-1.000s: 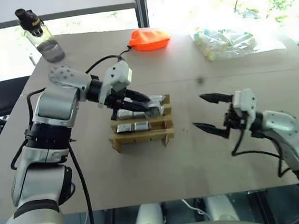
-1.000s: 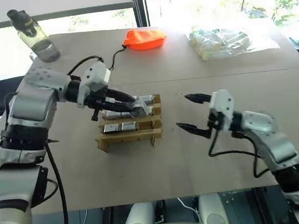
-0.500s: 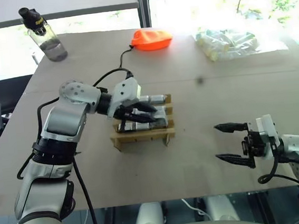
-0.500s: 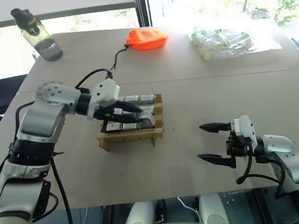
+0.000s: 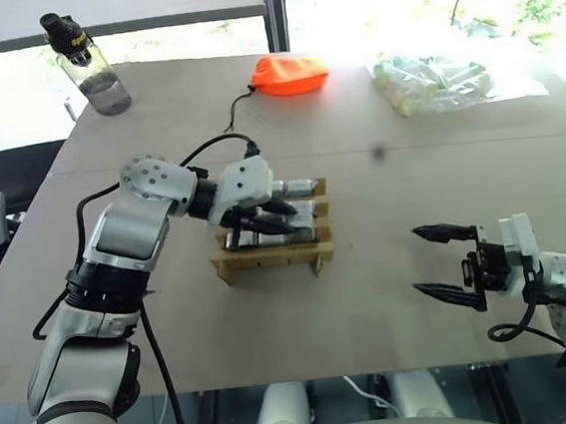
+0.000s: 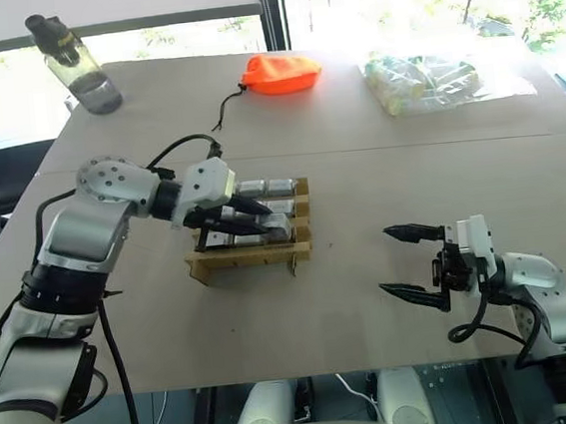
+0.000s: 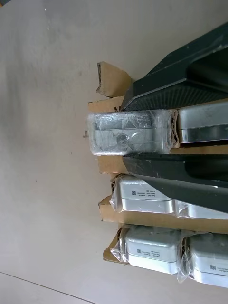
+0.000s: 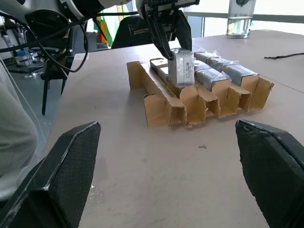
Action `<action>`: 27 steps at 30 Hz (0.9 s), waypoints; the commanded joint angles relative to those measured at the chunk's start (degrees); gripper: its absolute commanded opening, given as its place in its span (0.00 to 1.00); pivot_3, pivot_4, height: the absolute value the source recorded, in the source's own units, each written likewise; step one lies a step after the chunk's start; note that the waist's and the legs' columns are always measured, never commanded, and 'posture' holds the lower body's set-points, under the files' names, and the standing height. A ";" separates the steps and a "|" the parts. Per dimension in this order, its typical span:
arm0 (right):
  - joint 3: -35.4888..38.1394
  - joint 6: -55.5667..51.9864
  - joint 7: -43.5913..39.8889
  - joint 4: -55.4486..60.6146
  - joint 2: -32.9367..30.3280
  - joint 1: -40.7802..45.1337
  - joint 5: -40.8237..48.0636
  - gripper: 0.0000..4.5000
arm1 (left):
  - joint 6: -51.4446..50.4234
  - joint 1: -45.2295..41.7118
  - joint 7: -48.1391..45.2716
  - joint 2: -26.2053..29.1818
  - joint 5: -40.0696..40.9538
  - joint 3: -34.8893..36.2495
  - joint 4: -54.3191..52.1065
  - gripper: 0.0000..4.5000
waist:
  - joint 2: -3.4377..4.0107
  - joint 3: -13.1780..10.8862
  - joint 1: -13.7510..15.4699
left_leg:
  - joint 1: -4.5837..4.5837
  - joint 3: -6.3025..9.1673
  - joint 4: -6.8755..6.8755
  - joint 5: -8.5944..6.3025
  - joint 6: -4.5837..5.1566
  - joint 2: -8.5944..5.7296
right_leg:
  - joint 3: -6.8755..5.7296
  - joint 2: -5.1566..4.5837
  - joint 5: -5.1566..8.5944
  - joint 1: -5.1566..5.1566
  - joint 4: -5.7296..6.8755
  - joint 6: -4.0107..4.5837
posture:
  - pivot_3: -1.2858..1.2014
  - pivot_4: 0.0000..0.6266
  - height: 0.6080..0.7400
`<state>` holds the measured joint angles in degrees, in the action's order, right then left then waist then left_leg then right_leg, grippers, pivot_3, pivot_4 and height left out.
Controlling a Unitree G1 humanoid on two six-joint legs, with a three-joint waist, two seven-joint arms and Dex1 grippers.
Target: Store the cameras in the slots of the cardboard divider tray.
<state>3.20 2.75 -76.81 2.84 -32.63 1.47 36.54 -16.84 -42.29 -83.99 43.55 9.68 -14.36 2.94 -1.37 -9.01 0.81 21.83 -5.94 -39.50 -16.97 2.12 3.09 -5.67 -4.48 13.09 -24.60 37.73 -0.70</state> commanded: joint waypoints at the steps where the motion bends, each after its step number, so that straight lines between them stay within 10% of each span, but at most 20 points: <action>1: 2.18 1.30 0.33 0.59 0.39 0.34 0.23 1.00 | 0.90 0.20 1.46 0.57 -2.44 -1.14 0.14 0.15 | 0.00 0.00 0.00 | -0.01 0.00 0.00 0.00 0.00 0.00 | 0.00 0.00 0.00 0.00 0.01 0.00 | 0.52 0.24 0.89; 9: 1.98 2.44 2.17 1.37 1.75 -1.33 -0.95 1.00 | -4.96 3.84 5.35 -1.02 -0.24 -0.97 -5.42 0.15 | 0.01 0.00 0.01 | -0.01 -0.01 0.00 0.00 0.00 0.02 | 0.03 0.01 0.00 0.00 0.01 0.00 | 0.52 0.24 0.89; 17: 1.72 1.44 1.83 0.44 1.46 -0.10 -0.97 1.00 | -5.39 3.09 8.04 -0.92 1.98 2.44 -5.75 0.97 | 0.00 0.00 0.03 | -0.02 0.02 -0.02 0.00 0.00 0.01 | 0.02 -0.01 0.00 0.01 0.04 0.00 | 0.52 0.24 0.89; 27: 4.47 2.10 2.58 -4.20 0.18 -0.77 -2.26 1.00 | -5.22 15.72 13.58 2.20 10.87 19.92 -10.86 0.99 | 0.03 0.02 -0.27 | -0.07 -0.05 0.04 0.00 0.00 0.10 | 0.10 -0.07 0.00 0.00 0.02 0.01 | 0.52 0.24 0.89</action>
<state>5.32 3.97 -74.50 -1.28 -31.55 0.88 34.14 -23.06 -29.11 -72.09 44.67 19.80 2.11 -5.99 -1.34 -9.00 0.54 21.77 -5.99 -39.46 -16.98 2.12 3.19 -5.59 -4.55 13.08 -24.59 37.75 -0.70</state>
